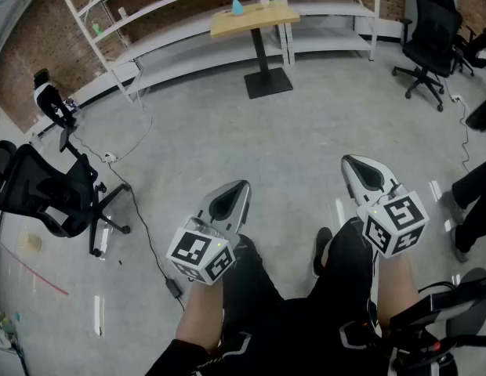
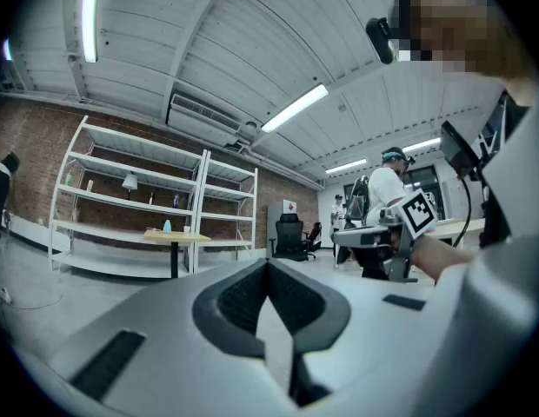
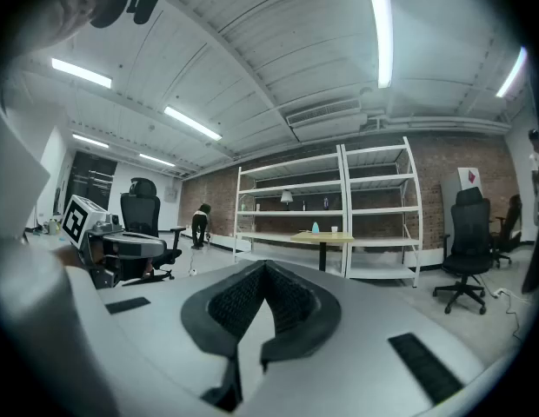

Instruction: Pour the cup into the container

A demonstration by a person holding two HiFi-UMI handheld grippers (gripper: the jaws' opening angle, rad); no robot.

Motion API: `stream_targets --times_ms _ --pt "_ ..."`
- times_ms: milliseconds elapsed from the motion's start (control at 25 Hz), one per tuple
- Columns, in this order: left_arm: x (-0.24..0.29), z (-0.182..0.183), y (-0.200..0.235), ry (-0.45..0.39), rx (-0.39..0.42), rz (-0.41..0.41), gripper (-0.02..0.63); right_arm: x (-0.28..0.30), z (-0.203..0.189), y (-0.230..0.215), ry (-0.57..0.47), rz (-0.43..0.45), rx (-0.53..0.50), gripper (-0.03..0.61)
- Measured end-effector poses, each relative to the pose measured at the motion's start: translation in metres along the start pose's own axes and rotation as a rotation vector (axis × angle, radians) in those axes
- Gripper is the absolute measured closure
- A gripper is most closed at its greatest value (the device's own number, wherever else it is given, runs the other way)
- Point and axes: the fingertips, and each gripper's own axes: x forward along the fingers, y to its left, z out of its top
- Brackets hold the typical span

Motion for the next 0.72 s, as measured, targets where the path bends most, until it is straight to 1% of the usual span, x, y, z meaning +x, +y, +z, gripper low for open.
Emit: stream_targets --times_ms 240,480,720 --pt "-0.001 -0.001 0.004 0.000 -0.014 0.010 0.612 0.002 0.003 -0.001 -0.002 -0.008 0.001 0.577" --pt "0.002 -0.006 0.005 0.011 -0.021 0.006 0.612 0.004 -0.003 -0.003 0.009 -0.009 0.008 0.577" --pt "0.011 -0.019 0.008 0.027 -0.041 0.002 0.612 0.011 -0.009 -0.010 -0.007 -0.007 0.052 0.577"
